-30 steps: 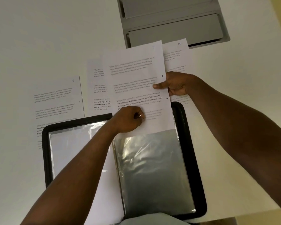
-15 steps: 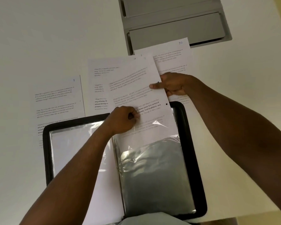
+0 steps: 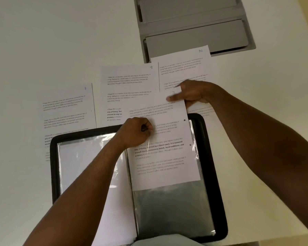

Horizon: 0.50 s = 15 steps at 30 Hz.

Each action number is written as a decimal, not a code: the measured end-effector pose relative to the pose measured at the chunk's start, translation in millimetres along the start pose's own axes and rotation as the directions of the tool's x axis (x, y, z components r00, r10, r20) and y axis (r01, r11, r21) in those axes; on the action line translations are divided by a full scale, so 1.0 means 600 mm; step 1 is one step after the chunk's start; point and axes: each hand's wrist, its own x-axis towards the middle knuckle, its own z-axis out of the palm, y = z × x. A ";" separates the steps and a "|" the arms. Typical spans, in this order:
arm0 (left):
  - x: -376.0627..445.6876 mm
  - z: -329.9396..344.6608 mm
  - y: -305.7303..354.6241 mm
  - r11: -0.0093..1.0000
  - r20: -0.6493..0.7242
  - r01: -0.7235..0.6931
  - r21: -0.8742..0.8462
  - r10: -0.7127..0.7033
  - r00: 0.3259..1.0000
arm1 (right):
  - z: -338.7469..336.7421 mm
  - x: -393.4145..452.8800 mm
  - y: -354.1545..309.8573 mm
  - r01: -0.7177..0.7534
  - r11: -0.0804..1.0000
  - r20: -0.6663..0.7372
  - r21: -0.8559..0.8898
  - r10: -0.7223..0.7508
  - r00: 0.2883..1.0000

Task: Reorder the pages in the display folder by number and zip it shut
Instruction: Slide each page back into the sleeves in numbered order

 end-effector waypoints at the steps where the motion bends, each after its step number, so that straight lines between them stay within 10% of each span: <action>1: -0.001 0.000 0.000 1.000 -0.002 -0.001 -0.003 0.001 1.000 | -0.001 0.001 -0.002 0.015 0.999 -0.041 0.031 -0.014 0.999; 5: -0.002 -0.001 0.001 1.000 0.003 -0.014 0.006 0.014 1.000 | -0.001 -0.004 -0.009 -0.111 0.924 0.125 -0.366 0.167 0.978; 11: -0.005 -0.001 0.001 1.000 0.006 -0.017 -0.004 0.017 1.000 | 0.041 0.003 -0.032 0.160 0.884 0.056 -0.439 -0.151 0.987; 15: -0.007 0.000 0.003 1.000 -0.014 -0.025 -0.013 0.025 1.000 | 0.065 0.011 -0.039 0.064 0.819 0.233 -0.571 0.086 0.969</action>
